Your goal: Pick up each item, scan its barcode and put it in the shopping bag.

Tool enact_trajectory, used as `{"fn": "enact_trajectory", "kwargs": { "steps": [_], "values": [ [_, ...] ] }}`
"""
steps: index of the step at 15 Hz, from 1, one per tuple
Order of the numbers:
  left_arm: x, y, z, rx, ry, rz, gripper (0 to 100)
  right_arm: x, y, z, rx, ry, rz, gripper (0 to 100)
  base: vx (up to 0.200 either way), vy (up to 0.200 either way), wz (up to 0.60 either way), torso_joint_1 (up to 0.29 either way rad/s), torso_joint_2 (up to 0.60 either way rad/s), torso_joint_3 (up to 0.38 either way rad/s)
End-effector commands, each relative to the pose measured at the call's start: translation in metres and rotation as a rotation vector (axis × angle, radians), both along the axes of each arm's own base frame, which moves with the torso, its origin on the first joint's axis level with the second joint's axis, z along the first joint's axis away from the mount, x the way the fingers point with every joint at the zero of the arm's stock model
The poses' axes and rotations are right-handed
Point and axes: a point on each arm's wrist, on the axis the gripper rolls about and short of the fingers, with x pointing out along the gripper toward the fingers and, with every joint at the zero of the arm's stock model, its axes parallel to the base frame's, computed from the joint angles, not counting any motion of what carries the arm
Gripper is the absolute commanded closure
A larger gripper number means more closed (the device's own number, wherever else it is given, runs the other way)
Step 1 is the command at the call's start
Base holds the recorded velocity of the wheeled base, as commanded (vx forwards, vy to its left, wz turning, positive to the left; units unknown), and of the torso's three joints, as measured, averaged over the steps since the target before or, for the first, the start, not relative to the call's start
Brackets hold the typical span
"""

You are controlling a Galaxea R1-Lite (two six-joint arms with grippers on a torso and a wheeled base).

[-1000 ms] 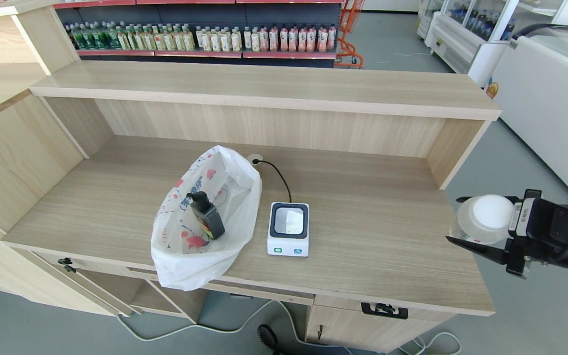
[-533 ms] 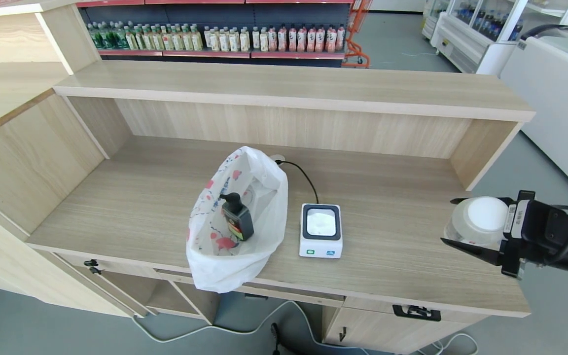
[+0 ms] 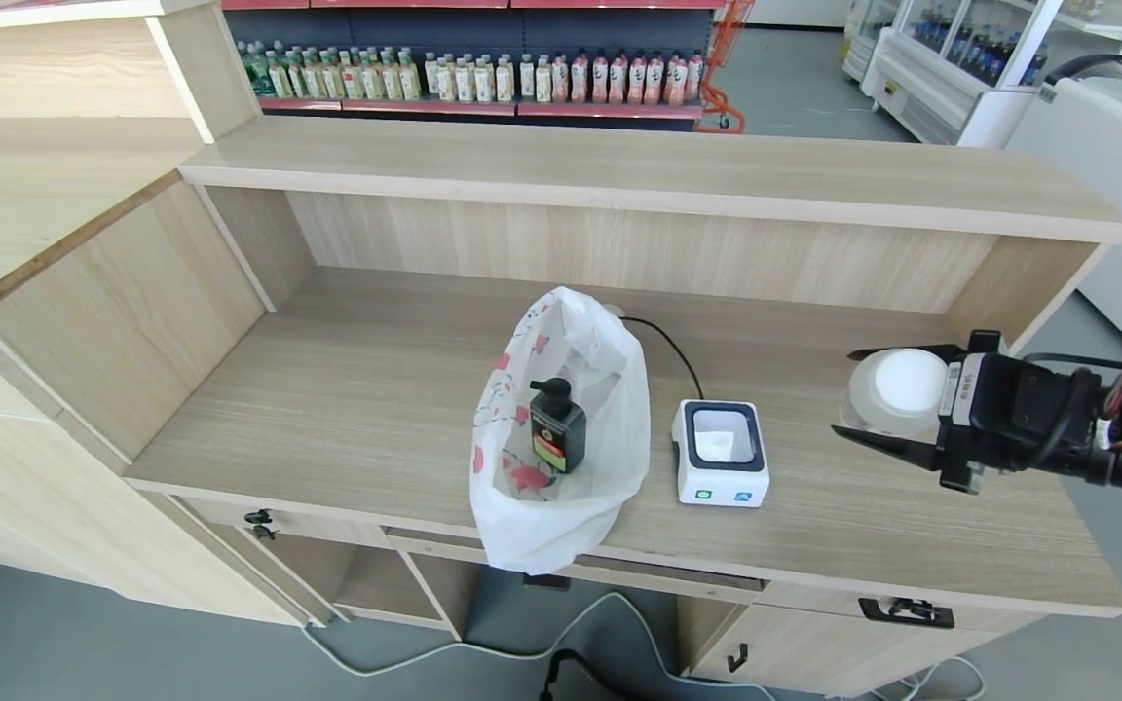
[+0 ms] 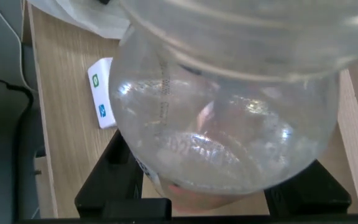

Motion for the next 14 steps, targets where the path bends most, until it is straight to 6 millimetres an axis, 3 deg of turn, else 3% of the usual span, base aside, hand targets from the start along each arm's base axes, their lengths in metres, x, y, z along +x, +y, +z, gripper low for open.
{"fn": "enact_trajectory", "kwargs": {
  "steps": [1,4,9,14],
  "values": [
    [0.0,0.0,0.0,0.0,-0.001,0.0,0,0.021,0.012,-0.007,-0.011,0.019,0.042,100,0.0,0.0,0.0,0.0,0.0,0.0],
    [0.0,0.0,0.0,0.0,-0.001,0.0,0,0.036,0.02,-0.012,-0.04,0.0,0.098,100,0.0,0.0,0.0,0.0,0.0,0.0],
    [0.0,0.0,0.0,0.0,-0.001,0.0,0,0.049,0.016,-0.03,-0.074,0.016,0.138,100,0.0,0.0,0.0,0.0,0.0,0.0],
    [0.0,0.0,0.0,0.0,-0.001,0.0,0,0.061,0.019,-0.035,-0.078,-0.056,0.255,100,0.0,0.0,0.0,0.0,0.0,0.0]
  ]
}}
